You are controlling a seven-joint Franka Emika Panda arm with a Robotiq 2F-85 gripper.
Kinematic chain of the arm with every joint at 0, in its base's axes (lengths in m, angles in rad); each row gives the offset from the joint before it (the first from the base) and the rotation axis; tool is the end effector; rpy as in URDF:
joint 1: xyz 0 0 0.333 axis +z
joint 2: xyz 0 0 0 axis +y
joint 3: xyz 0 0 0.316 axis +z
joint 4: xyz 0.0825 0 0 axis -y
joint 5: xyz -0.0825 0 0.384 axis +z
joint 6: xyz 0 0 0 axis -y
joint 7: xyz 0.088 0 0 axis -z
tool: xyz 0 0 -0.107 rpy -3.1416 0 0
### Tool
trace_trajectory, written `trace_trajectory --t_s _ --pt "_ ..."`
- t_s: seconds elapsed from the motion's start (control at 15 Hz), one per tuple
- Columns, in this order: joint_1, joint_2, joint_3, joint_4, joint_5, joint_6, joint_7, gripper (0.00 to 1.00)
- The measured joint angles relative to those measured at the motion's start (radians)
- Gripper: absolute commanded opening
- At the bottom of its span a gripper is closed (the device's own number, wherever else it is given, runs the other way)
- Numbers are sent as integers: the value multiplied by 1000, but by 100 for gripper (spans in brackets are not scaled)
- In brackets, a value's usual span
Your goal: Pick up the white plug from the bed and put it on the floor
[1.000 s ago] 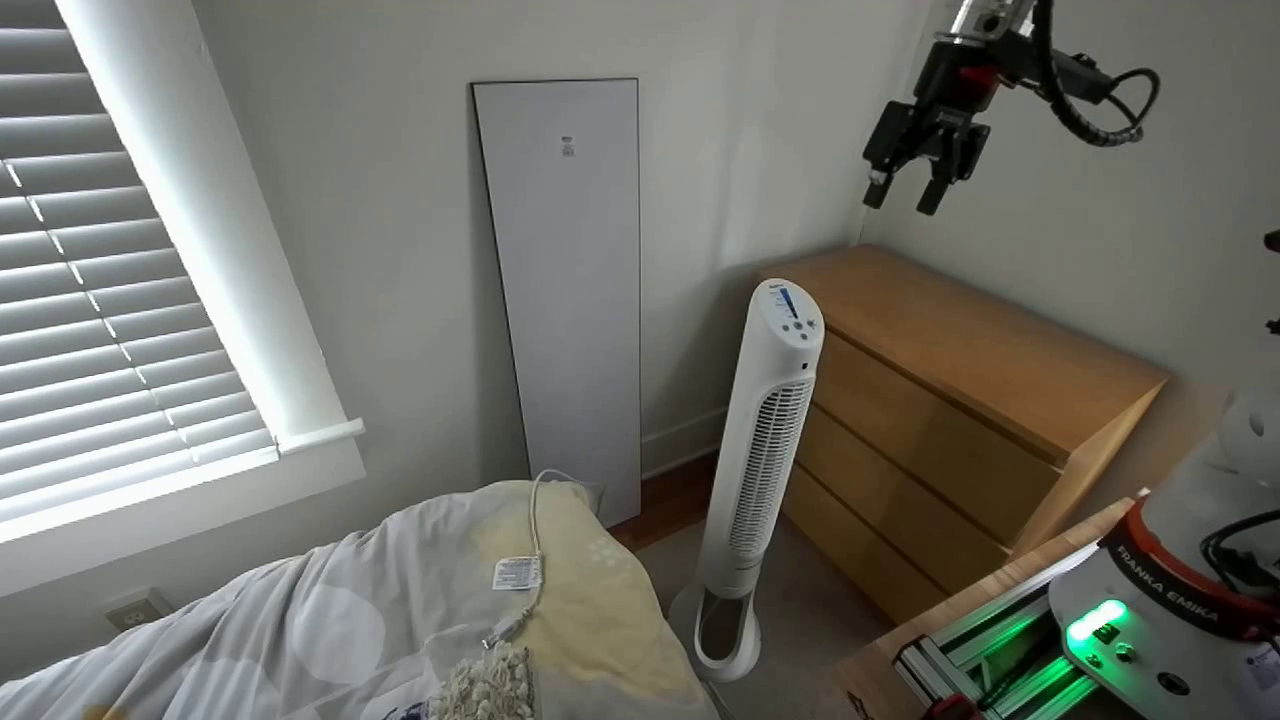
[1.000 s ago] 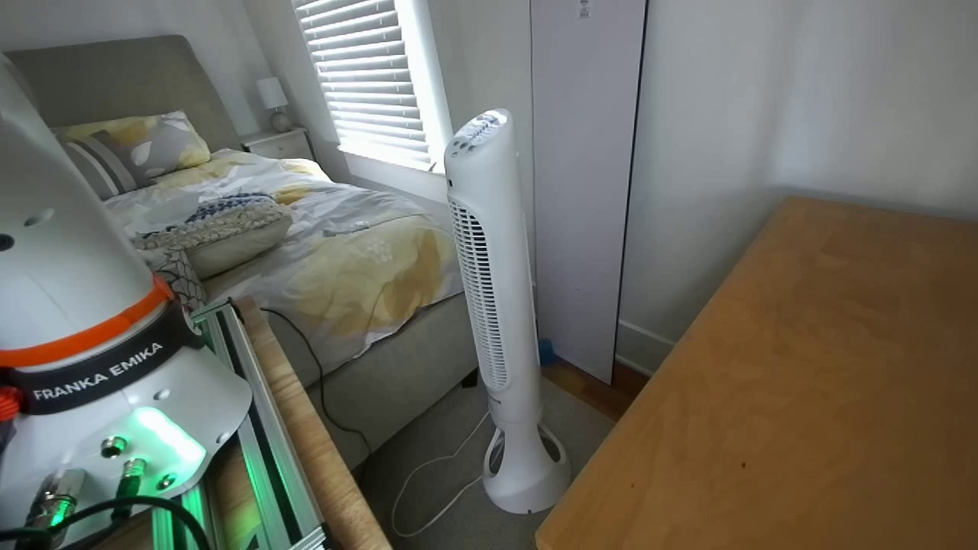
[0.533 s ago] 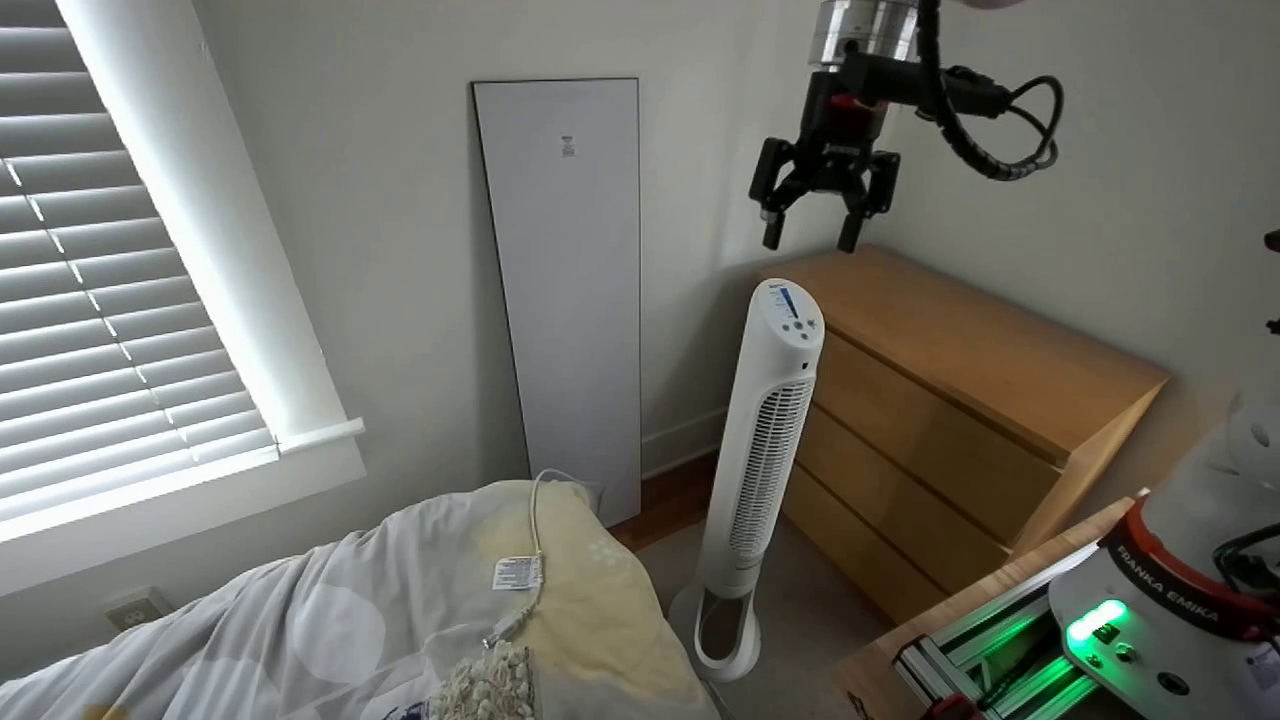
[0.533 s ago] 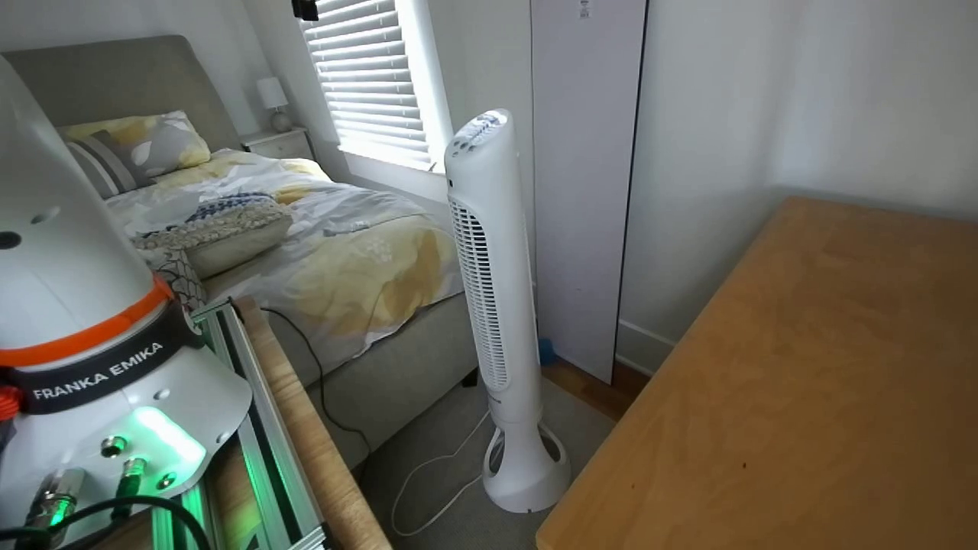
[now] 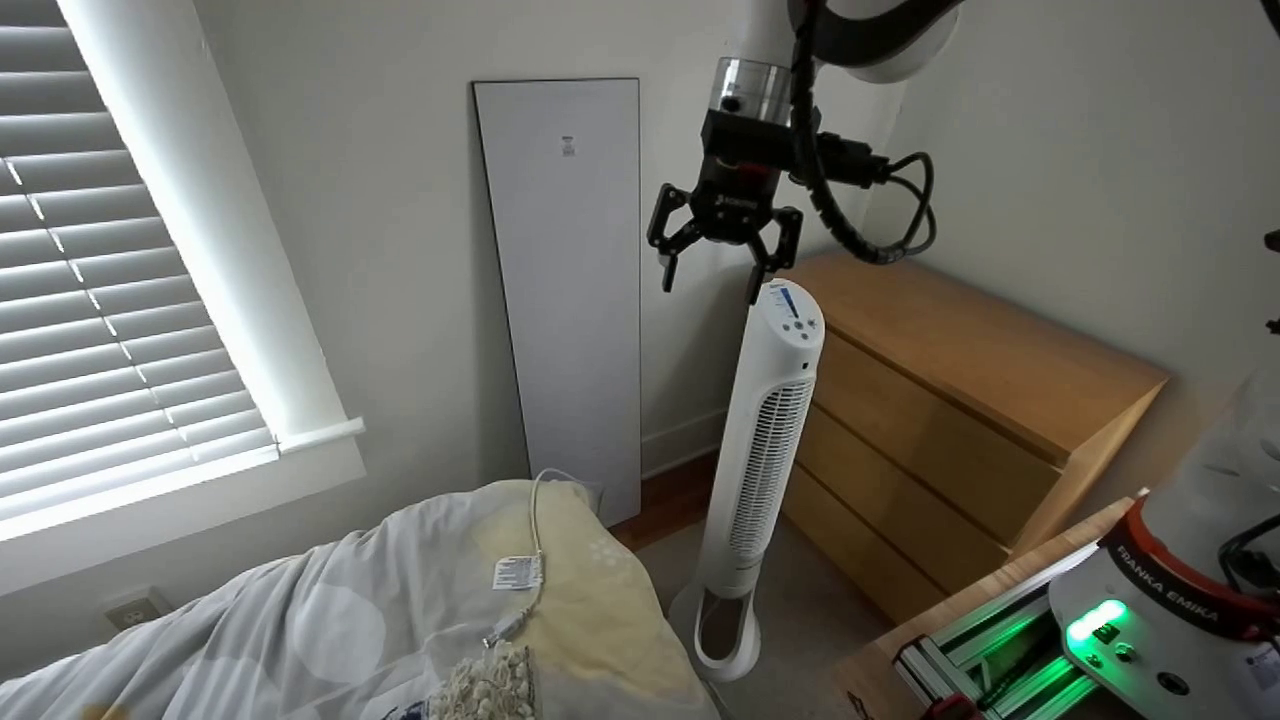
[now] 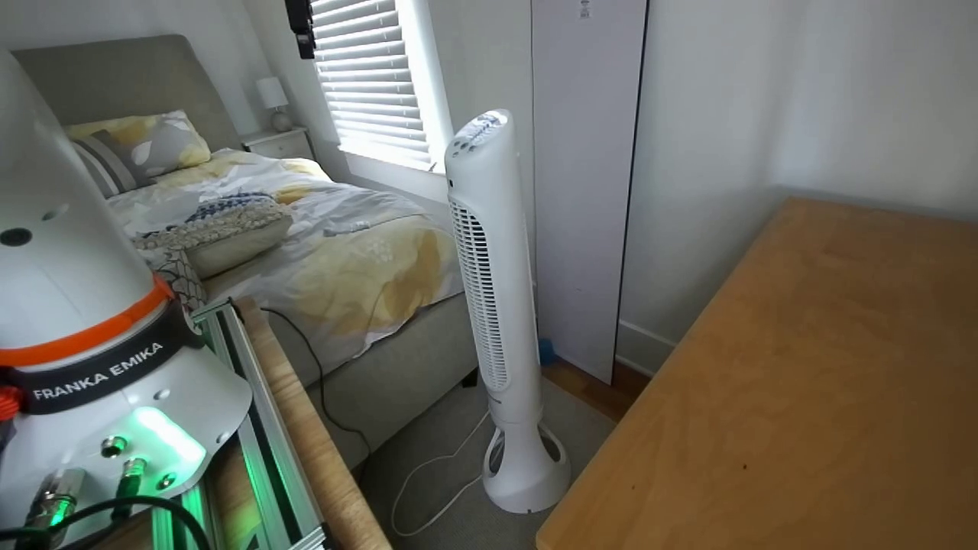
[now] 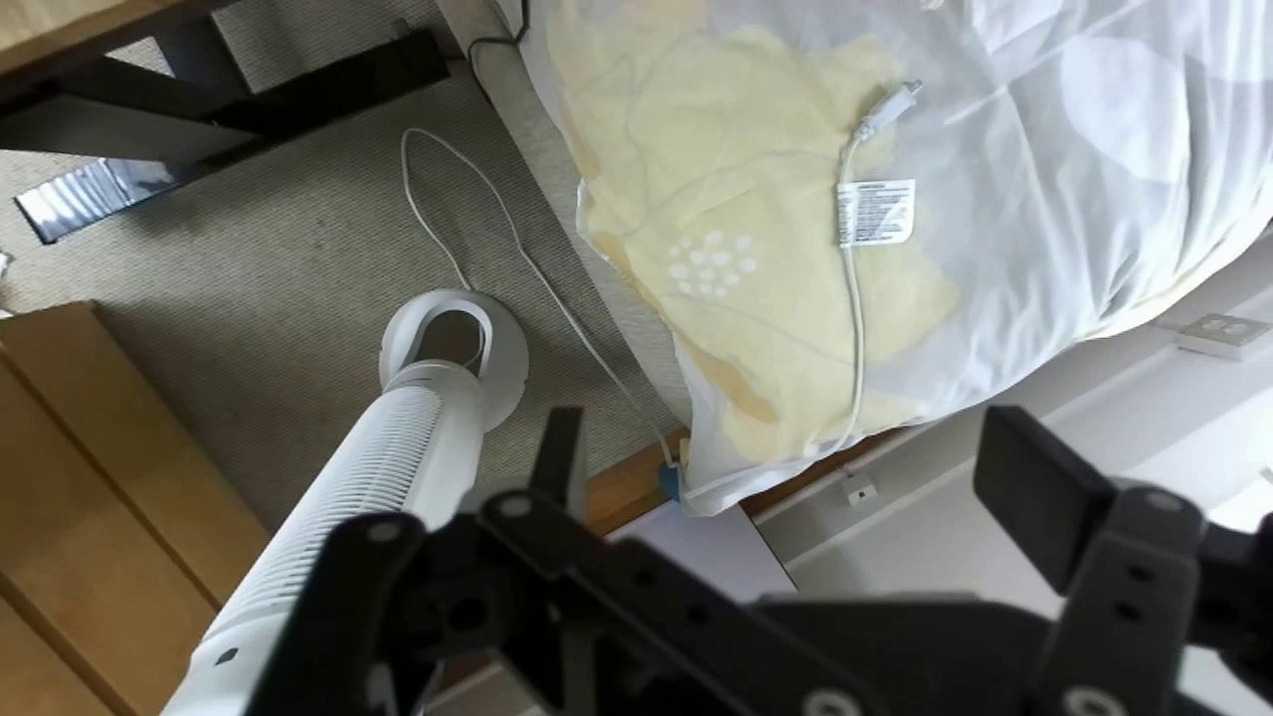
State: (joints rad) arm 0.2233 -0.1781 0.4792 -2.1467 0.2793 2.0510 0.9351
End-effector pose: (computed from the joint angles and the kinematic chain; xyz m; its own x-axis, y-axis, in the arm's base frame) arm 0.3753 0.3485 0.4767 0.9342 -0.3409 -0.1053 -0.3537 -0.9236 -0.1480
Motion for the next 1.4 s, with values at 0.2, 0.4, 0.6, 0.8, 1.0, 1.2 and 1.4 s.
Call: trace_trajectory --t_s 0.2,0.4,0.6,0.8,1.0,1.2,1.4 --pt "3 12 -1 9 -3 4 1 100" --pt "3 12 -1 14 -4 4 2 100" --pt "3 12 -1 15 -5 4 2 100" --pt "11 24 -9 18 -5 4 2 100" --pt "45 106 -7 53 -6 4 21 100" --pt "101 229 -4 113 -11 21 93 100" --pt "163 357 -12 177 -48 63 195 100"
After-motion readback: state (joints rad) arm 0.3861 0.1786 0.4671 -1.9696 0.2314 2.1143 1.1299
